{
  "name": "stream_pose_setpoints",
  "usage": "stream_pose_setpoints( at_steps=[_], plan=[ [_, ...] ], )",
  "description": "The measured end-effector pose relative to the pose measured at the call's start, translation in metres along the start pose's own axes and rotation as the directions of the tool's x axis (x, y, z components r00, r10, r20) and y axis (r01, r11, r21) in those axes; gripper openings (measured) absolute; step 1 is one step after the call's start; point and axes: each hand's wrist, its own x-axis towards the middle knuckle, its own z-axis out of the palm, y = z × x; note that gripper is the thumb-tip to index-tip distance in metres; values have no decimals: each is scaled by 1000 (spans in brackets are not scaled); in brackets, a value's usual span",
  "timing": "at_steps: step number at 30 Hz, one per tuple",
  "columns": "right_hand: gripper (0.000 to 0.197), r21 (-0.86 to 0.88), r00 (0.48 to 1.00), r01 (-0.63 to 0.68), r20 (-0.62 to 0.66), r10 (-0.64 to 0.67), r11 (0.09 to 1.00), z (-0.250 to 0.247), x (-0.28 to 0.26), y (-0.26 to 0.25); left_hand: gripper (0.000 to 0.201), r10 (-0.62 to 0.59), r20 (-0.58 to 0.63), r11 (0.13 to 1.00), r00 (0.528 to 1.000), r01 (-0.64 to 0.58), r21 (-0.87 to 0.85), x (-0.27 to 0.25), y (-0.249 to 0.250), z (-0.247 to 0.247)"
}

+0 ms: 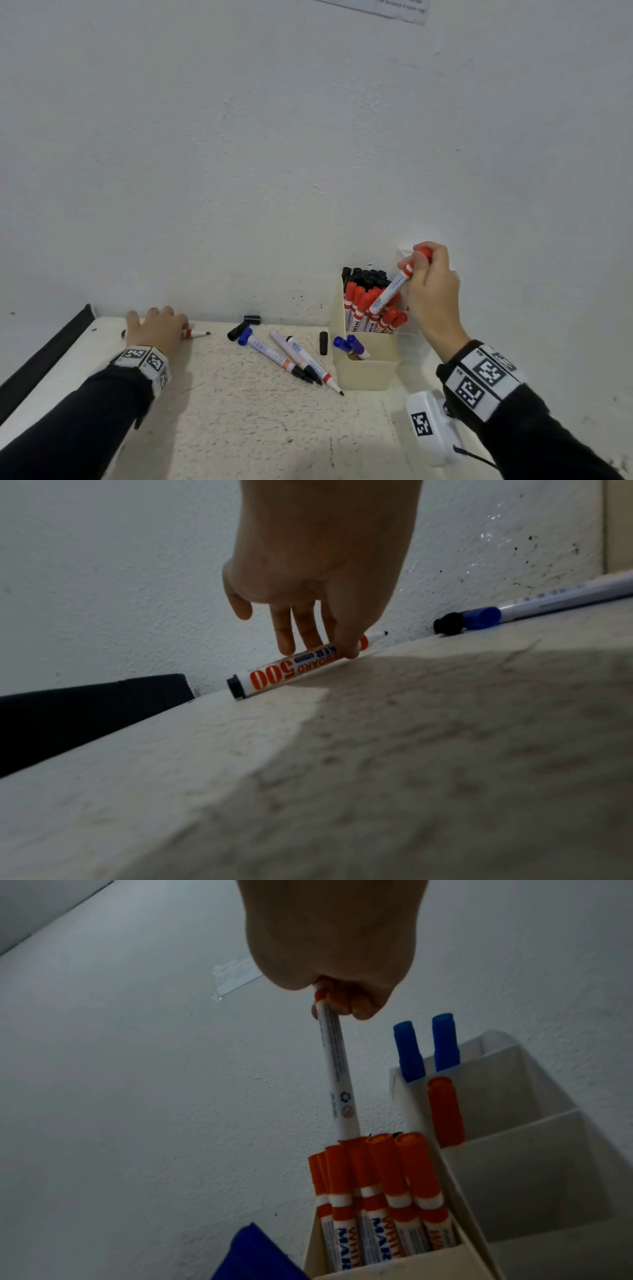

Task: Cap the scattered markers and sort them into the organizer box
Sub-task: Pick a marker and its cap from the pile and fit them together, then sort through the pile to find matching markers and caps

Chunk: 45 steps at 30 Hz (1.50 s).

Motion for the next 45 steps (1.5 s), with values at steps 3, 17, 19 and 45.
stream_pose_setpoints(
  at_steps=[3,17,19,45],
  plan=[
    [11,10,995,63,-75,-62,998,-10,-2,-2,29,-33,-1,999,999,33,-3,-4,-2,0],
    [11,55,996,94,5,-94,994,-10,-12,-9,27,-83,10,787,996,72,-613,-39,36,-26],
    [11,76,990,137,-36,-135,988,-13,-12,-17,27,-88,21,764,996,81,-640,-43,39,-28],
    [14,-184,940,183,321,-116,966,78,-22,-58,32,-79,92,708,993,121,-696,-60,16,-29]
  ],
)
